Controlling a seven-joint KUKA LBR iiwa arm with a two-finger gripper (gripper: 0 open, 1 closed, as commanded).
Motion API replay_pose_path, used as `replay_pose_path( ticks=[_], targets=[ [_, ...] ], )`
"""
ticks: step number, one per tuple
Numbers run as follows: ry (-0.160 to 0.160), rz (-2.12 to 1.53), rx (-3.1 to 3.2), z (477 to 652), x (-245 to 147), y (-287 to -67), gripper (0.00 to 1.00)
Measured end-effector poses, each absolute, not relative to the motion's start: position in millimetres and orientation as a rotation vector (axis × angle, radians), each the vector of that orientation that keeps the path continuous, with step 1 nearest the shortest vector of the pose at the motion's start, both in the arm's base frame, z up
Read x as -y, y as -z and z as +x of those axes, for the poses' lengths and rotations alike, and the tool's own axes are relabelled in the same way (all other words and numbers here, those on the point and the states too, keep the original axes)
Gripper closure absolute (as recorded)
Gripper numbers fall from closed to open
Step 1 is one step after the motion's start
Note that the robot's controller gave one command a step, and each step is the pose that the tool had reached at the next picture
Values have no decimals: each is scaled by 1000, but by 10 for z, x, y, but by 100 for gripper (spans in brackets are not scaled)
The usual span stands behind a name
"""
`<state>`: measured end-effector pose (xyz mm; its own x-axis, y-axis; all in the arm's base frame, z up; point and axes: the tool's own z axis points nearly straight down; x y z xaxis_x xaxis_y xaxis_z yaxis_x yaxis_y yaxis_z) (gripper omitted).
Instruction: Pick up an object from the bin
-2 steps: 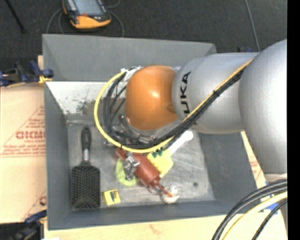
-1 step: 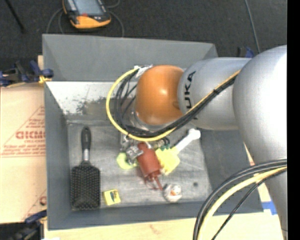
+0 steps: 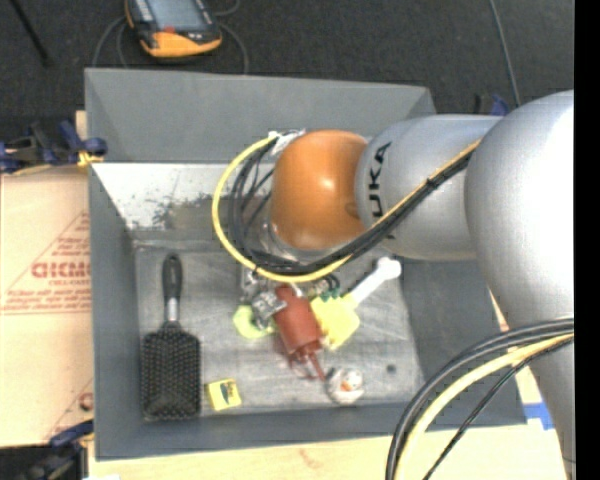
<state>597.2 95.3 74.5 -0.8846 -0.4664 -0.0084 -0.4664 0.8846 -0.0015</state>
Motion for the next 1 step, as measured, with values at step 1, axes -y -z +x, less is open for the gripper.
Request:
replay_pose_path(
  ticks=[1],
  targets=[
    [1, -686, -3059, 6174, -845, -2125, 100]
  ],
)
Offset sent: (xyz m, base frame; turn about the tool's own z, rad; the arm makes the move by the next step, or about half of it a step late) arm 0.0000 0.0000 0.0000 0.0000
